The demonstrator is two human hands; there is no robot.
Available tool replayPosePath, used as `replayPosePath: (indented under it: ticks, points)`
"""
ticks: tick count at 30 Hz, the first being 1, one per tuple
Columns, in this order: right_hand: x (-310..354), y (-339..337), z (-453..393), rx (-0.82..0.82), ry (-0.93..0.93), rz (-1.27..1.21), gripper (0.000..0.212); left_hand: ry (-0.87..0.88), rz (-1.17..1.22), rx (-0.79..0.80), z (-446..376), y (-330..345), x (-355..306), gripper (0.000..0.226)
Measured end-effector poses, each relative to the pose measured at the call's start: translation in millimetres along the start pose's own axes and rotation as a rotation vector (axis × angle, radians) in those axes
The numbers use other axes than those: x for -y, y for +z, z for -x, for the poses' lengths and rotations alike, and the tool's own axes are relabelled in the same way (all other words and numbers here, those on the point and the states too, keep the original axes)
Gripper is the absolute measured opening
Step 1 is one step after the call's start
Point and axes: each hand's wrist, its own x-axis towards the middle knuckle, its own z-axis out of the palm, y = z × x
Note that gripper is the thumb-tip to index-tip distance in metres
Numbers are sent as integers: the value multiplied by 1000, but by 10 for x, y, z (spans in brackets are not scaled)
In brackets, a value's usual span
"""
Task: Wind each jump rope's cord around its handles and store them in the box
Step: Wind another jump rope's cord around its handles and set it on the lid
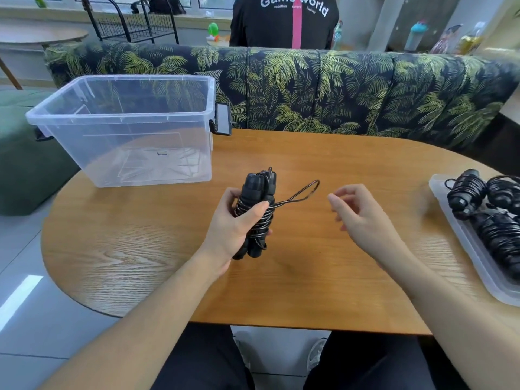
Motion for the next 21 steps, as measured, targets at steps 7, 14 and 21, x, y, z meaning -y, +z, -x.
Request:
replayPosePath:
  ticks: [7,14,21]
  points:
    - [7,257,-82,95,529,-909,67,129,-219,102,44,176,129,30]
    - [44,317,5,-41,350,-1278,54,-32,-115,113,58,213,130,21]
    - [121,285,132,62,269,-1319,33,-231,88,135,35,220,155,24]
